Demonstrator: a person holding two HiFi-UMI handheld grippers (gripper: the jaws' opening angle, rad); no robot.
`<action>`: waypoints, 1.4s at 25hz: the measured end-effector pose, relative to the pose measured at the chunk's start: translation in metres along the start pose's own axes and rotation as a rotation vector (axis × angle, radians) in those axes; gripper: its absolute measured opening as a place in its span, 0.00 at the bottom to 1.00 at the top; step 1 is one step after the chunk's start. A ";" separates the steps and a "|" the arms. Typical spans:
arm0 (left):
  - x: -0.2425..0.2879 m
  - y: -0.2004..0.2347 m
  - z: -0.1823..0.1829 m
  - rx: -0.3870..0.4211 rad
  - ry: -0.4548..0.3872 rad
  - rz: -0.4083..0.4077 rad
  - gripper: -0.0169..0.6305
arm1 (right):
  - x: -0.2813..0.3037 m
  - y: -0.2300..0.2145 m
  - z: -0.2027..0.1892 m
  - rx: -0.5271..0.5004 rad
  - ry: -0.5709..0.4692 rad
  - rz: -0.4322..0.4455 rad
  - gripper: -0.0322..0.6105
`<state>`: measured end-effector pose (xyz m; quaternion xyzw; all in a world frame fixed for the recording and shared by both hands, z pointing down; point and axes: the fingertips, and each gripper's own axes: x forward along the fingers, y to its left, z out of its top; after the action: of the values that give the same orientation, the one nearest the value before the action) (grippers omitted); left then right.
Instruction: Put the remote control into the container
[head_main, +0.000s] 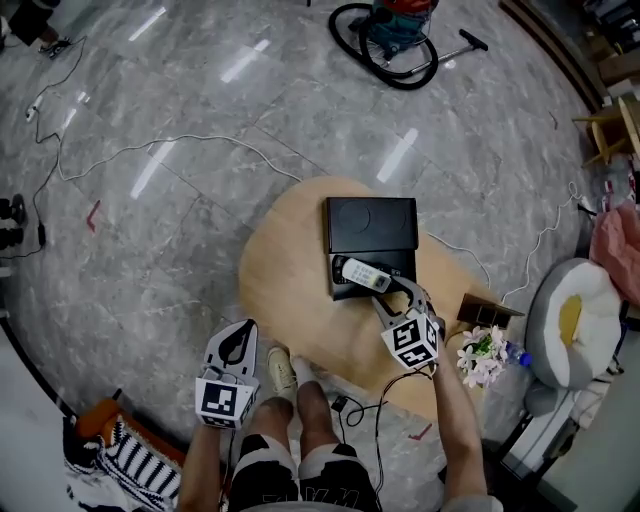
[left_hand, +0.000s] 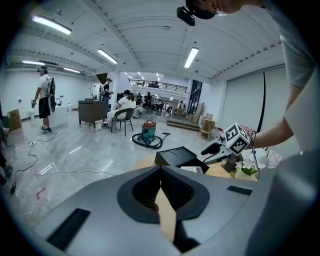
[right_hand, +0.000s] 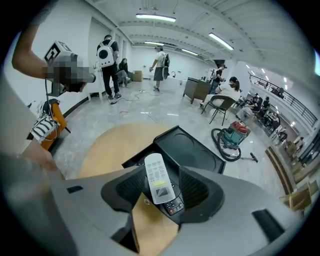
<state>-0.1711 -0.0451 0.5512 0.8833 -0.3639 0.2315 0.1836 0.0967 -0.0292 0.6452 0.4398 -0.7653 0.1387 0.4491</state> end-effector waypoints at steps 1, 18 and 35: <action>-0.002 -0.002 0.006 0.004 -0.010 -0.005 0.04 | -0.006 -0.001 0.003 0.025 -0.013 -0.012 0.39; -0.050 -0.028 0.124 0.119 -0.128 -0.063 0.04 | -0.134 0.002 0.078 0.544 -0.308 -0.237 0.11; -0.151 -0.051 0.186 0.184 -0.208 -0.091 0.04 | -0.280 0.064 0.143 0.683 -0.468 -0.336 0.09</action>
<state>-0.1775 -0.0183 0.3075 0.9312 -0.3179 0.1626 0.0733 0.0236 0.0747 0.3505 0.7005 -0.6747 0.2055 0.1090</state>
